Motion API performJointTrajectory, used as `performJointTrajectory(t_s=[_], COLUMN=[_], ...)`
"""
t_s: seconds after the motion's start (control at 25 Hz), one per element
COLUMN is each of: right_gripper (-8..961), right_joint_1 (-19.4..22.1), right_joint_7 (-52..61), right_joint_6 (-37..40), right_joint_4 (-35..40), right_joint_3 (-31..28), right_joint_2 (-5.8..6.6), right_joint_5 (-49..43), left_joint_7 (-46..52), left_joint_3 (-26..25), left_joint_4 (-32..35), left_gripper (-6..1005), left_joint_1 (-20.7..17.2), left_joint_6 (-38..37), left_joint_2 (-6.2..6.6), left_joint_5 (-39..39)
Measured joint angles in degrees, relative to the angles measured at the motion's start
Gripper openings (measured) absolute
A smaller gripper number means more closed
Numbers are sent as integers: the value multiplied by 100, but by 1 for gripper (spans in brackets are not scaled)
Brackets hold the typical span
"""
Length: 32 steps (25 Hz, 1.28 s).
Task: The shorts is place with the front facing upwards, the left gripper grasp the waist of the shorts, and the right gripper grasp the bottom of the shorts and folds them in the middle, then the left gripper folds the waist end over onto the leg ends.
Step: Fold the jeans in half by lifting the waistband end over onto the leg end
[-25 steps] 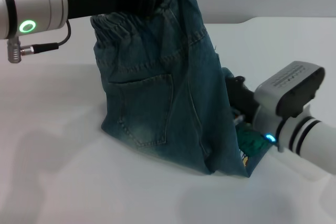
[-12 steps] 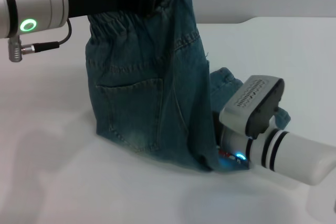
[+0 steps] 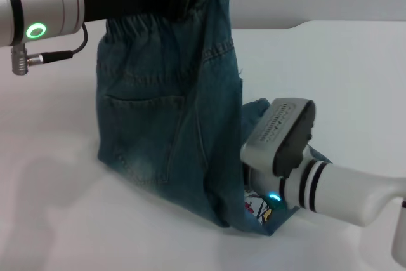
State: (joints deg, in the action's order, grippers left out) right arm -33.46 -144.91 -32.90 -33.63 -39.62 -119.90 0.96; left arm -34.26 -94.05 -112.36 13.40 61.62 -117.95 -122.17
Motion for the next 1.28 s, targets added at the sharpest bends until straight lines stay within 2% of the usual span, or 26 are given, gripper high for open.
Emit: performJointTrajectory(t_s=[0.12,0.44,0.72,0.96,1.28], right_gripper=[0,0,0,0,0], right_joint_1=[269,683,1414,2050,2690], right_joint_7=[-550,-1100,-1878,-2022,-2024], right_joint_6=[9,10,-180,-1036,-1570], right_joint_4=[-18,352,115,9,-147], right_joint_3=[-342,-1699,-3034,-3924,-4289], right_joint_2=[39,116,136,124,142], right_joint_5=[458,485,481,419,406], left_joint_7=[-6,-36,-90,-98,-211], left_joint_3=[0,0,219,1160,2222], left_joint_4=[55,198,238,462,1149], left_gripper=[57,57,57,57,57], left_joint_1=[-30,-39,-62,-299,-362], left_joint_6=[31,134,191,-321,-1089], left_joint_2=[4,9,-1,-5,-15], left_joint_5=[0,0,115,265,421])
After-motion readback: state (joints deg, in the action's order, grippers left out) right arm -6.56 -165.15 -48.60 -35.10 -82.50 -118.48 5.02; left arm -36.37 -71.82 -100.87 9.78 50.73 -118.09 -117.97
